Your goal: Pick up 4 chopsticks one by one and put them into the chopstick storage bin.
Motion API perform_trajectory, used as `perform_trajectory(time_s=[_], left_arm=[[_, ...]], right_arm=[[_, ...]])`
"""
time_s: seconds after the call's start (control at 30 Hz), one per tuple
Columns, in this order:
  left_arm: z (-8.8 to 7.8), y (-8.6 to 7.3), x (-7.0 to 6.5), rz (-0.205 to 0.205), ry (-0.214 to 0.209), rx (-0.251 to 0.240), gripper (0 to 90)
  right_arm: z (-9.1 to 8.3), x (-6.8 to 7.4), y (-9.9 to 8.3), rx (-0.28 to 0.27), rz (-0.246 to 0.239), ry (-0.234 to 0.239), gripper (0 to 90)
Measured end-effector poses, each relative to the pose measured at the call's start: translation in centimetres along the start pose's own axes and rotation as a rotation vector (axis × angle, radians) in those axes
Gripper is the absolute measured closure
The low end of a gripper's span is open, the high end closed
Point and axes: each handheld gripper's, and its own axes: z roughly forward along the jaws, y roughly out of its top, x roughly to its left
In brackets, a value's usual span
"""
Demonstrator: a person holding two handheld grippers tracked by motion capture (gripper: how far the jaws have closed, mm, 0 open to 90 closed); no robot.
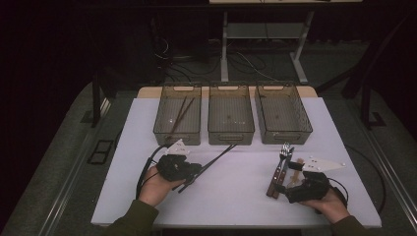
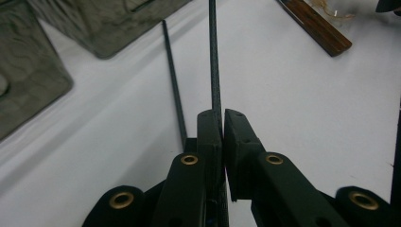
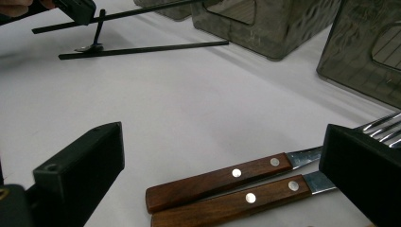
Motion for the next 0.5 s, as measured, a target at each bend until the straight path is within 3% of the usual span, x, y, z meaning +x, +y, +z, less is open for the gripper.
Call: perform_trajectory(time_s=[0.5], left_arm=[[-1.5, 0.0, 1.5, -0.029, 0.033, -0.035, 85.9]], right_arm=[[0.1, 0.1, 0.0, 0.012, -0.003, -0.016, 0.6]])
